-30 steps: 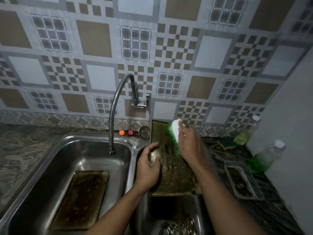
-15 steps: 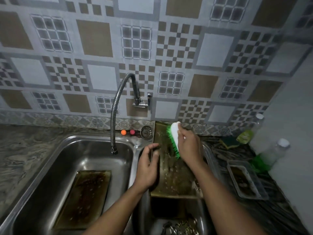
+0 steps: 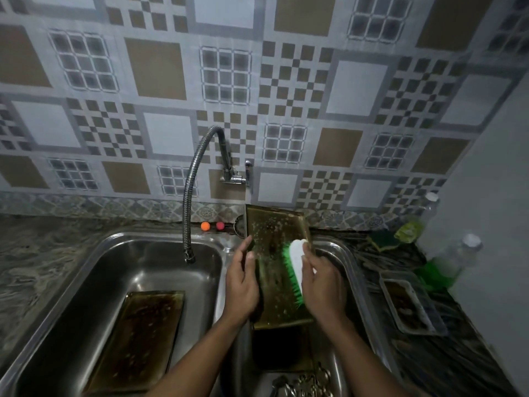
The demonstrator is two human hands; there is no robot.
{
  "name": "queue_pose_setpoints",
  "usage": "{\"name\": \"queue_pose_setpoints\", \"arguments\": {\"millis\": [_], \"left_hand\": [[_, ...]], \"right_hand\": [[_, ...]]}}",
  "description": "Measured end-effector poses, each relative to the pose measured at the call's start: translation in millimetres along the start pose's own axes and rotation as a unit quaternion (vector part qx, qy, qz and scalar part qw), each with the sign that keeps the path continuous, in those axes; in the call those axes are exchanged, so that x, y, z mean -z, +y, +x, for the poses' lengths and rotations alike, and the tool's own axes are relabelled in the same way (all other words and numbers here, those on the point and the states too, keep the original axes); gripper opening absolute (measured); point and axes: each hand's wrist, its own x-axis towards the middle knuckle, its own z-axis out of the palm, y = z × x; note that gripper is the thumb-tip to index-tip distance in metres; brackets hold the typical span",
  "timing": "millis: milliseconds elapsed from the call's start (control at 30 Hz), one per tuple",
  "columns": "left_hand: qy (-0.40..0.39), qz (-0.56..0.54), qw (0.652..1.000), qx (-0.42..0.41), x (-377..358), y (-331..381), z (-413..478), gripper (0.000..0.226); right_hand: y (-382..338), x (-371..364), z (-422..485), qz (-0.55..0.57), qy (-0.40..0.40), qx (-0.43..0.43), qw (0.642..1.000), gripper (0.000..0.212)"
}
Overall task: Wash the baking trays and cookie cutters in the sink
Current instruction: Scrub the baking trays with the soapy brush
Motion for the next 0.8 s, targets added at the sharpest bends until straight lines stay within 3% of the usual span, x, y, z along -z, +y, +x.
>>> {"name": "queue_pose_setpoints", "arguments": {"millis": [67,267,433,633,800], "left_hand": [[-0.014,0.004,1.000,-0.006,-3.7,3.2,1.1,0.037],[-0.017,0.004,1.000,-0.011,-10.5,18.8,10.2,0.037],[-0.032,0.012,0.999,-0.007,-0.4,8.9,7.0,0.039],[-0.060,0.050,0.997,-0.018,5.1,5.1,4.9,0.043],[-0.076,0.057,0.995,-0.015,13.3,11.1,5.7,0.056]], "right_hand": [[-3.5,1.7,-0.4,0.019,0.015,-0.017,1.000,0.036],[-20.9,-8.0,-41.2,0.074,-0.008,0.090,0.993,0.040],[19.4,15.6,-22.0,0.152,0.023,-0.015,0.988,0.035],[26.2,70.2,6.3,0.273,0.081,-0.064,0.956,0.044],[48.6,76.2,23.8,0.226,0.008,-0.077,0.971,0.024]]}}
